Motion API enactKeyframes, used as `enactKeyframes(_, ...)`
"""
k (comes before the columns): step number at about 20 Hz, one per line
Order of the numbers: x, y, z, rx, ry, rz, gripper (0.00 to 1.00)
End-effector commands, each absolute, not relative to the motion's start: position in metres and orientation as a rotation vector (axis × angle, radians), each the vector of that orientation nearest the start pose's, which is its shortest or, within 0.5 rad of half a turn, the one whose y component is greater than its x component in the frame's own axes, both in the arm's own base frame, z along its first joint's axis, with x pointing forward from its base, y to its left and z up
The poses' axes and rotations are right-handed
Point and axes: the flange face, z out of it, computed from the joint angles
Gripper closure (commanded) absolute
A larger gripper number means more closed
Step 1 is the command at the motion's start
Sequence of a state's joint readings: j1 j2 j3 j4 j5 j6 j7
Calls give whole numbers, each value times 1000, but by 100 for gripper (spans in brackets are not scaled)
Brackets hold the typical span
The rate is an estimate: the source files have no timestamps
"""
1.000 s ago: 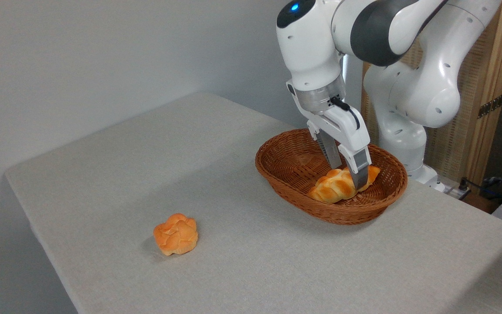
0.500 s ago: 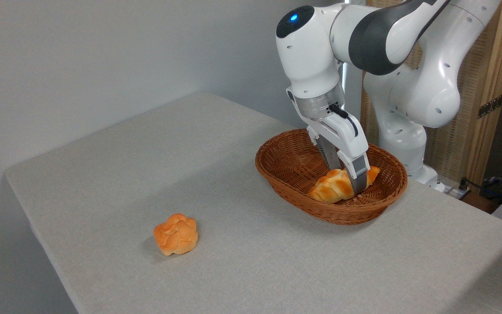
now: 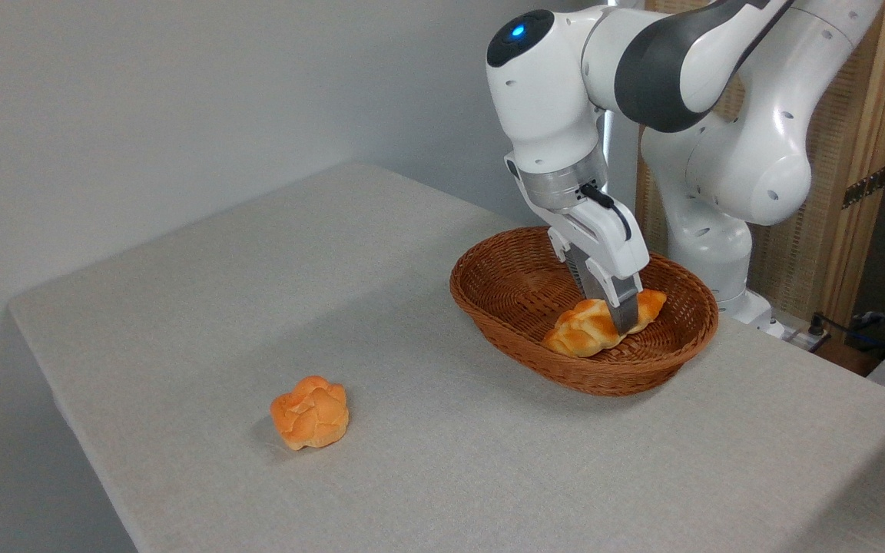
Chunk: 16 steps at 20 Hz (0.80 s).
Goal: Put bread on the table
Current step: 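Close the gripper on the braided roll and lift it from the basket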
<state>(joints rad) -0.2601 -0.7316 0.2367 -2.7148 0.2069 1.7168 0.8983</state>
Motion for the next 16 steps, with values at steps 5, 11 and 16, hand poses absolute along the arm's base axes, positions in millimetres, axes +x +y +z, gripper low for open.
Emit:
enactKeyframes(5,293,2,428,-2695,1666,507,45)
enactKeyframes(11,307,-3,474,-2733,1675,386,45)
enactKeyframes(16,331,0,517,-2775,1701,212,45)
